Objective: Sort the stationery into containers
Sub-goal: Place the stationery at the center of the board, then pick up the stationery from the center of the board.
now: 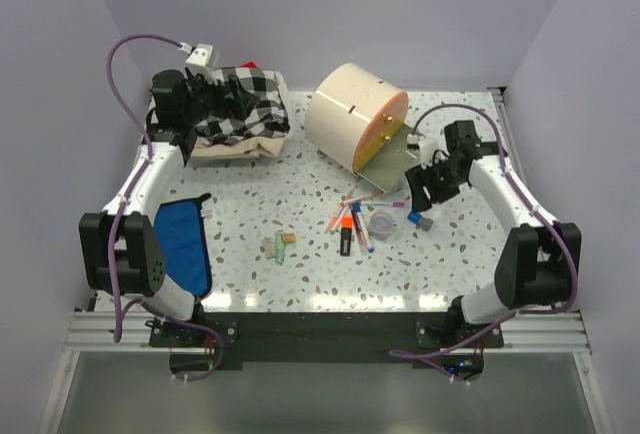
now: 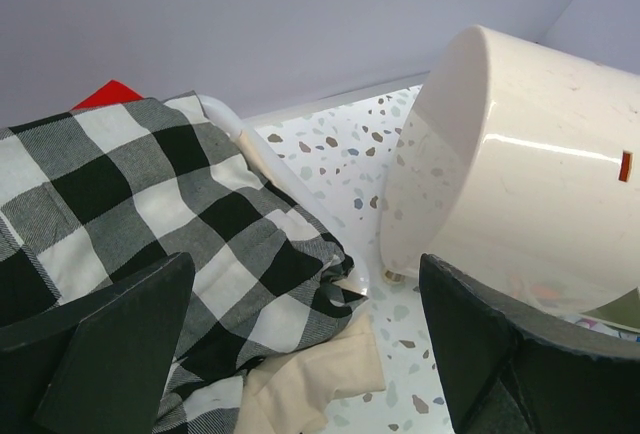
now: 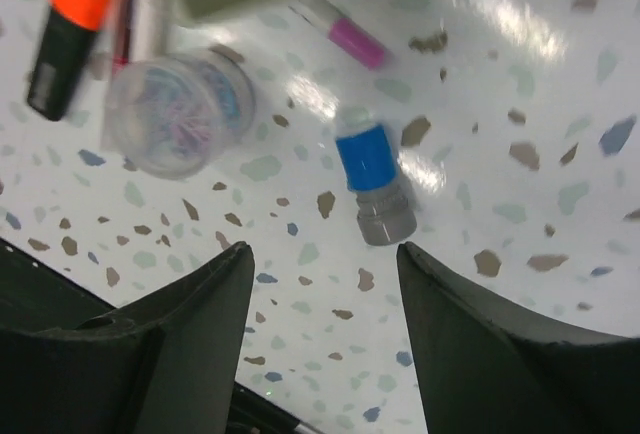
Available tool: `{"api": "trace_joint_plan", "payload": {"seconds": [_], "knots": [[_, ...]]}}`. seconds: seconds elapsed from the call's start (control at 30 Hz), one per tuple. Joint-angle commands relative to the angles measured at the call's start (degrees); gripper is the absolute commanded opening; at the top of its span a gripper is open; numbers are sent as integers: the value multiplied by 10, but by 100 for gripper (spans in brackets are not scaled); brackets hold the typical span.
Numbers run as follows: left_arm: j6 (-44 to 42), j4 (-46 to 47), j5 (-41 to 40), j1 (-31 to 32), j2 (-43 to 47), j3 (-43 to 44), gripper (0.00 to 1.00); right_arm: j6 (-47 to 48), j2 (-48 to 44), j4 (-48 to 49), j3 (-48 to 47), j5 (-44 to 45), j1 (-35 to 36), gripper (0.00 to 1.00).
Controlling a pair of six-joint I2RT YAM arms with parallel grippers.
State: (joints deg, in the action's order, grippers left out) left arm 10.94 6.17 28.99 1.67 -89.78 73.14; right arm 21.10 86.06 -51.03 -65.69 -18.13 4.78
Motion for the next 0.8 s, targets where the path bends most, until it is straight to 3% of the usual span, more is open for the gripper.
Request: {"api": "trace_joint_plan", "payload": {"seconds": [0.0,0.03,0.17,0.27,0.4,0.53,0.77], "knots": [[-8,7,4,0,8,53,99,174,-87,-104,-102,-93,110,63],[-15,-11,5,-1,7,74,100,255,-93,-115,-105,-78,138,63],[-36,-41,-2,-8,9,103,100,340,-56,-66,-129,-56,230,64],[-36,-61,-38,-17,19,98,100,403,35,-51,-182,-39,307,61],[-12,-78,-74,-54,30,72,100,470,133,5,-252,-34,356,60],[0,-29,-84,-62,62,33,100,475,232,23,-310,-80,385,60],[8,-15,-94,-65,91,10,100,438,264,140,-267,-147,412,63]]}}
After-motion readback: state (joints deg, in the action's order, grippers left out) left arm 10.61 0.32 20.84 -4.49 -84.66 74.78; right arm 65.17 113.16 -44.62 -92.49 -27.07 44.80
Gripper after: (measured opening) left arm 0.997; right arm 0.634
